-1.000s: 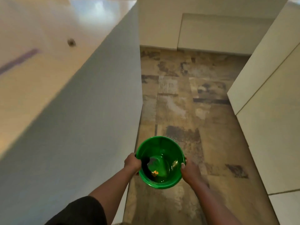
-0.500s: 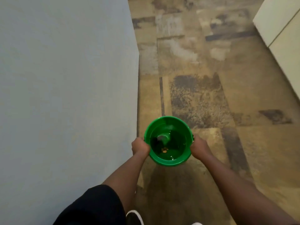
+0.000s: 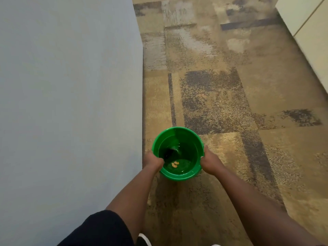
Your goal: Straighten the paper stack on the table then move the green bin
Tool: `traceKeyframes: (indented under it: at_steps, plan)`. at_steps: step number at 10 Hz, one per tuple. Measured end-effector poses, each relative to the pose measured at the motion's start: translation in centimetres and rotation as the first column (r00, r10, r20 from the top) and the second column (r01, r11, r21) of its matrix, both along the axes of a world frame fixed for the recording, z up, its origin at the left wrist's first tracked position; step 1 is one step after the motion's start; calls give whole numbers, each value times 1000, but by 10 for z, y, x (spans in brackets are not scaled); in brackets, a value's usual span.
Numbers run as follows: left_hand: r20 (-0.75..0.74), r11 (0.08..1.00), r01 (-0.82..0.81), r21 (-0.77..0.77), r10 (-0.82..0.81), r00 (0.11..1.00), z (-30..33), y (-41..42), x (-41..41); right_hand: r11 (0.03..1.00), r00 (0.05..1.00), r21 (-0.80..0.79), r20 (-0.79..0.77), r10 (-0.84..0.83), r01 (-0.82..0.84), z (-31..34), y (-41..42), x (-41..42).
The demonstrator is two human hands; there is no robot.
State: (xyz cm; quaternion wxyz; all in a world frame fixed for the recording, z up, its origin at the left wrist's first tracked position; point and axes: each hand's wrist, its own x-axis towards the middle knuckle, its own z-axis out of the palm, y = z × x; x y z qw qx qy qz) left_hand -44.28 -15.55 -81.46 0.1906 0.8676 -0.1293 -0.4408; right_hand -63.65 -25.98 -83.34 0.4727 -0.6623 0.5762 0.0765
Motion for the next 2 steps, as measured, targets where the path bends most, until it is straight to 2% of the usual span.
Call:
traceKeyframes:
  at_steps: [1,2]
  plan:
    - [174,997,70,-14,-66,983,27,3,-12,990,983,-64,-144,118,-128,27,2,-7]
    - [478,955,281,-96,-203,854,75,4,-22,914,935,-281,-286,212,-293,83,2,-8]
